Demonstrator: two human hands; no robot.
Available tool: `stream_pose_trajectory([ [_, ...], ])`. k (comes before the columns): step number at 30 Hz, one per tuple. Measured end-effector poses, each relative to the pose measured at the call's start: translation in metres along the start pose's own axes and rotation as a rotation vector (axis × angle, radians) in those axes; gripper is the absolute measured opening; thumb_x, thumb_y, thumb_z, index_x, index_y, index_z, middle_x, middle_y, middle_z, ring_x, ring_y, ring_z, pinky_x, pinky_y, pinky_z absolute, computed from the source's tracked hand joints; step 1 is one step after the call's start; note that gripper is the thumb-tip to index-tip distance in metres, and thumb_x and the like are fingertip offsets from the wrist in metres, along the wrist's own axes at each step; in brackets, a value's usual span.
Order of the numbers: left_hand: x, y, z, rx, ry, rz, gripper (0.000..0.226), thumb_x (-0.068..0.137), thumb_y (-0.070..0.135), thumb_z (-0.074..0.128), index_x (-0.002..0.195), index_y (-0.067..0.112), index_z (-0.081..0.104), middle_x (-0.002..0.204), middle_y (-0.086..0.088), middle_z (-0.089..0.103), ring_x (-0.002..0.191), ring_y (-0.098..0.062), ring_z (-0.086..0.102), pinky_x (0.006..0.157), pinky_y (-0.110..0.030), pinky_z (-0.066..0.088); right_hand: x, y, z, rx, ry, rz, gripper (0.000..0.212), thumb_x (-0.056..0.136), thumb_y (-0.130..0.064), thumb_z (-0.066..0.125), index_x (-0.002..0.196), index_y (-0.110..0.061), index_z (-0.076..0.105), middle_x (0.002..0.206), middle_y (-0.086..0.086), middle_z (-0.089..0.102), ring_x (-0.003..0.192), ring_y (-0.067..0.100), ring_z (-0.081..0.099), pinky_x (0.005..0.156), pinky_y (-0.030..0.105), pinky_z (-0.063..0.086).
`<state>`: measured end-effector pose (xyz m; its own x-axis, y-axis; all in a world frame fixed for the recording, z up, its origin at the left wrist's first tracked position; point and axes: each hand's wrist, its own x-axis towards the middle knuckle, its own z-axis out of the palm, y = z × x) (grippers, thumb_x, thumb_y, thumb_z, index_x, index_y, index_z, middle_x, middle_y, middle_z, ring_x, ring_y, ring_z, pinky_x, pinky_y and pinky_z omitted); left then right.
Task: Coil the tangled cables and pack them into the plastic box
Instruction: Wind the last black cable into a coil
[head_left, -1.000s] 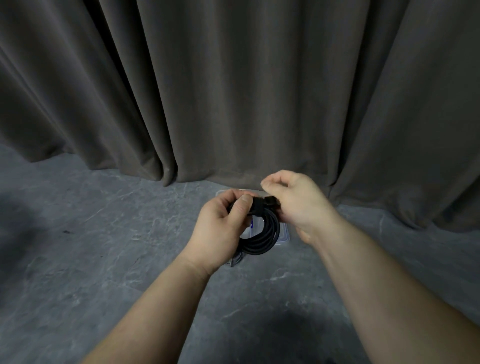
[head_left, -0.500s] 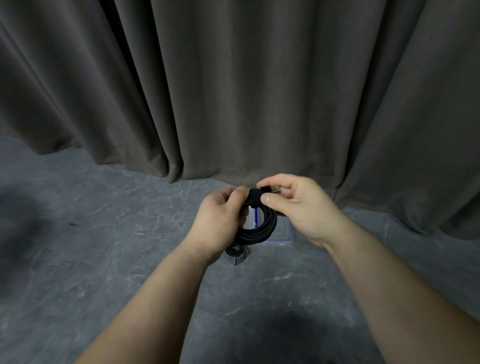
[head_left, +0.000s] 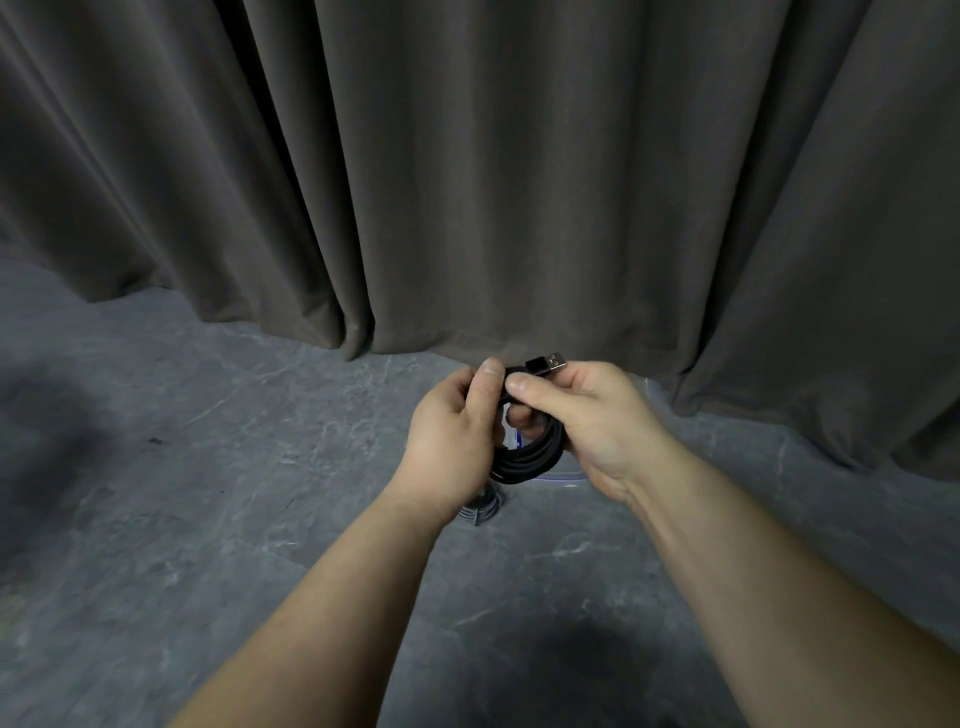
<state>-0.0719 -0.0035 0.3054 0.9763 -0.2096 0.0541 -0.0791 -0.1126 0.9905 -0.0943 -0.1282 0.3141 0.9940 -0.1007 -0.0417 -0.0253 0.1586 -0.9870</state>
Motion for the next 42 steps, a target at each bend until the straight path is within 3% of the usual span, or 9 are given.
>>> stream_pose_trajectory([
  [3, 0.004, -0.003, -0.002, -0.023, 0.085, 0.007, 0.04, 0.1, 0.041, 0.045, 0.084, 0.009, 0.062, 0.062, 0.001, 0.059, 0.054, -0.011, 0.052, 0.059, -0.033, 0.044, -0.003, -0.002, 0.002, -0.013, -0.049, 0.049, 0.007, 0.091, -0.01, 0.061, 0.085, -0.012, 0.065, 0.066, -0.002, 0.066, 0.057, 0.007, 0.062, 0.056, 0.019, 0.052],
  [8, 0.002, 0.001, 0.002, -0.13, 0.065, -0.016, 0.048, 0.099, 0.042, 0.045, 0.095, -0.002, 0.064, 0.078, -0.013, 0.069, 0.071, -0.017, 0.064, 0.071, -0.033, 0.054, -0.005, -0.006, 0.0, 0.034, 0.042, -0.012, 0.011, 0.09, 0.0, 0.059, 0.083, -0.007, 0.064, 0.06, -0.002, 0.067, 0.051, 0.007, 0.063, 0.05, 0.018, 0.05],
  [14, 0.006, -0.002, -0.004, -0.218, -0.104, -0.24, 0.01, 0.093, 0.015, 0.061, 0.097, 0.006, 0.064, 0.094, -0.015, 0.069, 0.088, -0.024, 0.068, 0.08, -0.034, 0.056, 0.001, 0.0, -0.015, 0.078, 0.152, 0.099, 0.009, 0.091, -0.02, 0.062, 0.087, -0.018, 0.07, 0.083, 0.0, 0.07, 0.078, 0.017, 0.066, 0.076, 0.041, 0.056],
  [19, 0.01, 0.001, -0.006, -0.423, 0.038, -0.242, 0.008, 0.091, 0.005, 0.062, 0.097, 0.001, 0.063, 0.096, -0.019, 0.068, 0.081, -0.022, 0.069, 0.071, -0.026, 0.059, -0.002, 0.002, -0.021, 0.052, 0.005, 0.193, 0.006, 0.089, -0.019, 0.064, 0.093, -0.019, 0.069, 0.092, 0.003, 0.074, 0.084, 0.023, 0.071, 0.074, 0.031, 0.056],
  [23, 0.009, 0.003, -0.006, -0.527, 0.012, -0.277, 0.005, 0.091, 0.006, 0.06, 0.089, 0.003, 0.064, 0.085, -0.012, 0.07, 0.075, -0.018, 0.069, 0.065, -0.021, 0.057, 0.0, 0.003, -0.019, 0.045, 0.075, 0.114, 0.005, 0.09, -0.006, 0.062, 0.093, -0.007, 0.065, 0.078, 0.006, 0.072, 0.064, 0.013, 0.067, 0.06, 0.021, 0.054],
  [27, 0.009, 0.001, -0.009, -0.355, -0.041, -0.314, 0.019, 0.093, 0.024, 0.061, 0.094, 0.006, 0.065, 0.073, -0.003, 0.071, 0.07, -0.012, 0.069, 0.067, -0.023, 0.056, 0.003, 0.011, -0.017, 0.026, 0.104, 0.061, 0.007, 0.09, -0.003, 0.061, 0.095, -0.004, 0.065, 0.074, 0.004, 0.071, 0.055, 0.007, 0.063, 0.058, 0.02, 0.053],
  [34, 0.01, -0.006, -0.009, -0.298, 0.03, -0.271, 0.011, 0.093, 0.015, 0.062, 0.092, 0.006, 0.055, 0.085, -0.014, 0.068, 0.067, -0.017, 0.067, 0.061, -0.025, 0.054, 0.004, 0.016, -0.011, 0.098, 0.19, 0.095, 0.021, 0.088, -0.008, 0.066, 0.109, -0.006, 0.06, 0.082, 0.007, 0.071, 0.058, 0.011, 0.065, 0.057, 0.023, 0.053],
  [39, 0.009, -0.009, -0.006, -0.182, 0.081, -0.189, 0.01, 0.093, 0.017, 0.063, 0.088, 0.008, 0.062, 0.079, -0.004, 0.07, 0.065, -0.008, 0.069, 0.063, -0.025, 0.055, 0.006, 0.02, -0.006, 0.07, 0.239, 0.143, 0.027, 0.088, -0.024, 0.069, 0.111, -0.013, 0.062, 0.101, 0.012, 0.072, 0.07, 0.023, 0.07, 0.058, 0.028, 0.055],
  [42, 0.008, -0.011, -0.006, -0.128, 0.058, -0.171, 0.01, 0.091, 0.023, 0.065, 0.093, 0.013, 0.067, 0.079, 0.0, 0.072, 0.07, -0.011, 0.069, 0.062, -0.024, 0.054, 0.008, 0.023, -0.004, 0.029, 0.291, 0.141, 0.012, 0.089, -0.023, 0.067, 0.096, -0.014, 0.065, 0.087, 0.01, 0.073, 0.062, 0.019, 0.067, 0.053, 0.025, 0.054],
])
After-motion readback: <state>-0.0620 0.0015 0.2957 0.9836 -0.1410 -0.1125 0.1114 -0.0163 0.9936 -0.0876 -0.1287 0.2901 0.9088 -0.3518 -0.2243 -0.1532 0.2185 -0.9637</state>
